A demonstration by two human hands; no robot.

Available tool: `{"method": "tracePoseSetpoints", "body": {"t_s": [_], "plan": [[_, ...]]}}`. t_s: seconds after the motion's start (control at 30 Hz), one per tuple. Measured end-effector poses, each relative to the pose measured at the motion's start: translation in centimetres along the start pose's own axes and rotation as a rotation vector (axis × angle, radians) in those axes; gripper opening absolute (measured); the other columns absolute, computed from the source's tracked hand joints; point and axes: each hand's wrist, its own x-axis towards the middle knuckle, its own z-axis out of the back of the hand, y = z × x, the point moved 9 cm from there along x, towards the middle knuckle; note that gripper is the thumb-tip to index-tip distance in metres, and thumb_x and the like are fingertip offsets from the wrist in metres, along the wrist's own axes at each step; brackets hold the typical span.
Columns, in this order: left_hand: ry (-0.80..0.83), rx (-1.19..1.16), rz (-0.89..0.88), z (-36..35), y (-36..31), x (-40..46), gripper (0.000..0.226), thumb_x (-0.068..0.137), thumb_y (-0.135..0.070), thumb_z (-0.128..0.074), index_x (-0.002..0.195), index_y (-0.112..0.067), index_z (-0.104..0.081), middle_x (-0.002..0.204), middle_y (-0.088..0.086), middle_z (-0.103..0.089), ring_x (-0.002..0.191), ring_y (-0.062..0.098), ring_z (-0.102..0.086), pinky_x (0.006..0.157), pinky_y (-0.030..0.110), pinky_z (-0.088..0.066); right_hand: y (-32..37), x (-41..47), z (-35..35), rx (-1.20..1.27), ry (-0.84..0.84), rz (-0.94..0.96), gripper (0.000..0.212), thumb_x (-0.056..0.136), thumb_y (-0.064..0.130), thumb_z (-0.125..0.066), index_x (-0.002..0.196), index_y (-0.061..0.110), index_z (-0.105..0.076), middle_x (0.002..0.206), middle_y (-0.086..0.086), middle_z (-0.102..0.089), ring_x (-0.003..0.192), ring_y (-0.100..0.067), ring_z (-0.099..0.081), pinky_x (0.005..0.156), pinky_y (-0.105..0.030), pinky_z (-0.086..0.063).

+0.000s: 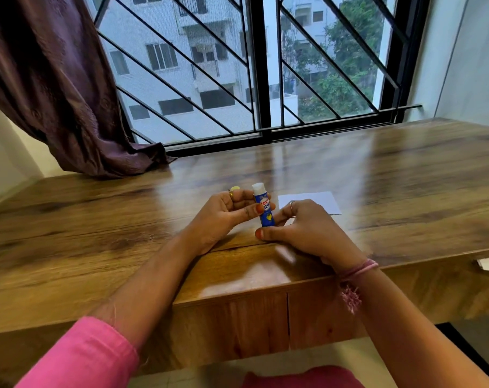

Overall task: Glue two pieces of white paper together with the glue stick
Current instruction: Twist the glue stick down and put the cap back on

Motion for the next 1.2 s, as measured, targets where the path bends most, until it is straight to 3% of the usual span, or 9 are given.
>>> {"method": "tracePoseSetpoints", "body": {"t_s": [0.23,0.4,0.47,0.57,0.83,1.07,1.2], "plan": [[-0.020,0.052,0.002,0.2,0.4,0.3,0.042,0.076,-0.017,-0.069,0.115,-0.002,-0.062,0.111,0.012,-0.071,0.109,0.023,-0.066,0.093,0.030,-0.051,0.8,0.0,0.0,-0.219,-0.102,0.067,0.043,0.060,0.050,-0.082,0.060,0.026,-0.046,0.077,0.007,-0.052,0.067,-0.007,-0.048,0.054,-0.023,-0.032],[0.010,0.044,-0.002,0.3,0.4,0.2,0.036,0.080,-0.017,-0.066,0.114,-0.006,-0.064,0.109,0.008,-0.072,0.109,0.022,-0.066,0.091,0.026,-0.051,0.9,0.0,-0.8,-0.179,0.009,0.099,0.036,0.069,0.053,-0.074,0.087,0.023,-0.065,0.088,0.007,-0.059,0.085,-0.012,-0.057,0.074,-0.031,-0.047],[0.017,0.058,0.000,0.1,0.4,0.1,0.037,0.080,-0.018,-0.067,0.115,-0.006,-0.063,0.111,0.008,-0.072,0.109,0.022,-0.065,0.091,0.025,-0.050,0.9,-0.1,-0.7,-0.105,0.031,0.114,0.021,0.072,0.048,-0.074,0.079,0.030,-0.065,0.077,0.012,-0.061,0.080,-0.009,-0.059,0.071,-0.027,-0.045],[0.015,0.098,-0.002,0.0,0.3,0.1,0.037,0.080,-0.017,-0.068,0.115,-0.006,-0.064,0.112,0.009,-0.071,0.108,0.020,-0.066,0.088,0.022,-0.050,0.4,0.1,-0.5,-0.073,0.005,0.077,0.021,0.067,0.046,-0.079,0.064,0.032,-0.064,0.067,0.012,-0.064,0.068,0.002,-0.057,0.061,-0.016,-0.041],[-0.071,0.162,-0.036,0.1,-0.3,0.1,0.025,0.067,-0.023,-0.080,0.091,-0.021,-0.073,0.097,0.005,-0.076,0.096,0.020,-0.071,0.083,0.026,-0.055,-0.1,0.2,-0.2,-0.129,-0.081,0.027,0.042,0.053,0.057,-0.081,0.066,0.018,-0.073,0.065,0.000,-0.071,0.065,-0.011,-0.065,0.065,-0.035,-0.053],[-0.124,0.287,-0.076,-0.1,-0.7,0.0,0.028,0.065,-0.027,-0.081,0.090,-0.021,-0.070,0.093,0.003,-0.075,0.093,0.021,-0.071,0.089,0.036,-0.054,0.2,0.0,-0.1,-0.164,-0.098,0.043,0.039,0.056,0.054,-0.082,0.058,0.019,-0.065,0.060,0.003,-0.066,0.061,-0.008,-0.061,0.057,-0.029,-0.048],[-0.151,0.283,-0.094,-0.1,-0.9,0.1,0.028,0.062,-0.028,-0.083,0.087,-0.021,-0.071,0.089,0.000,-0.076,0.088,0.019,-0.071,0.084,0.033,-0.056,0.3,-0.1,0.2,-0.166,-0.132,0.051,0.050,0.052,0.058,-0.082,0.054,0.012,-0.062,0.054,-0.002,-0.063,0.057,-0.013,-0.061,0.048,-0.027,-0.040]]}}
